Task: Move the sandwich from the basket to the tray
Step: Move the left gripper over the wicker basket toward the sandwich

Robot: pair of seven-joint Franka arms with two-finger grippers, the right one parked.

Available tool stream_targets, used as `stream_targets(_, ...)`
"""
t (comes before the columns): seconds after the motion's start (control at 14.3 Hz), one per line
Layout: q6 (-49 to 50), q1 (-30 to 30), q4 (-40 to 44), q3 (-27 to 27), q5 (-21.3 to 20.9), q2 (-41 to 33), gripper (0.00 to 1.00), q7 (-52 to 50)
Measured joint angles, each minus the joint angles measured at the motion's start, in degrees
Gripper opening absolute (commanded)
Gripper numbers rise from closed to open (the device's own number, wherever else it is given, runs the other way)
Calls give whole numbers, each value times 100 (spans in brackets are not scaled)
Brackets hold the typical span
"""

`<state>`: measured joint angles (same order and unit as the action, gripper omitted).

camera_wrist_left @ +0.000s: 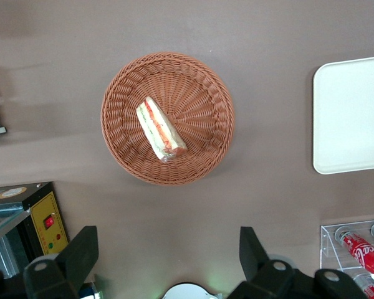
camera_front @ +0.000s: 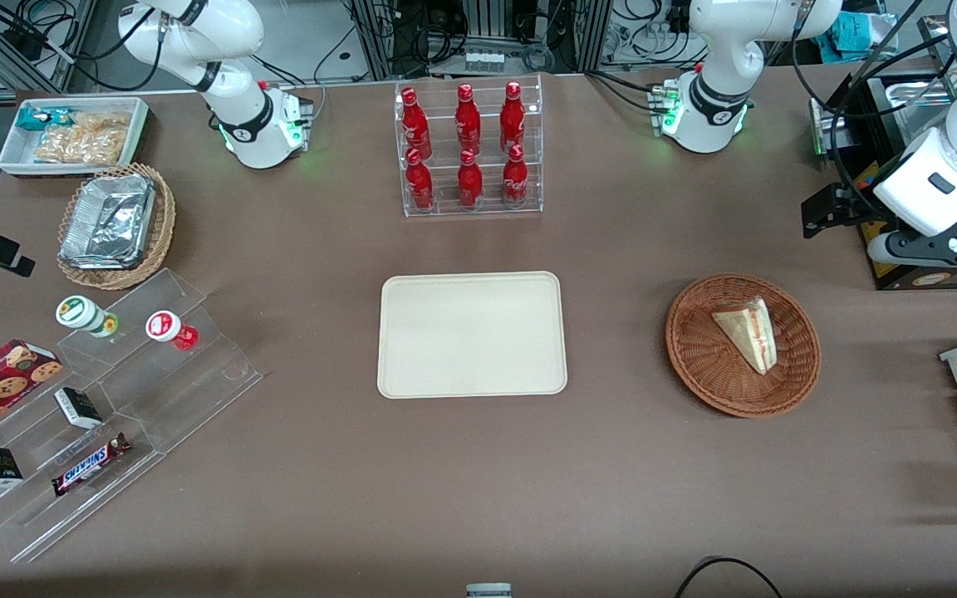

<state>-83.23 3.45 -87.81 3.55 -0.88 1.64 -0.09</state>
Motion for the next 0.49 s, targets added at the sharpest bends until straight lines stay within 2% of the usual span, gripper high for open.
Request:
stream_targets(0.28, -13, 0, -155, -9, 11, 27, 100, 30)
stream_targets(0.49, -744, -15, -997, -109, 9, 98, 100, 34)
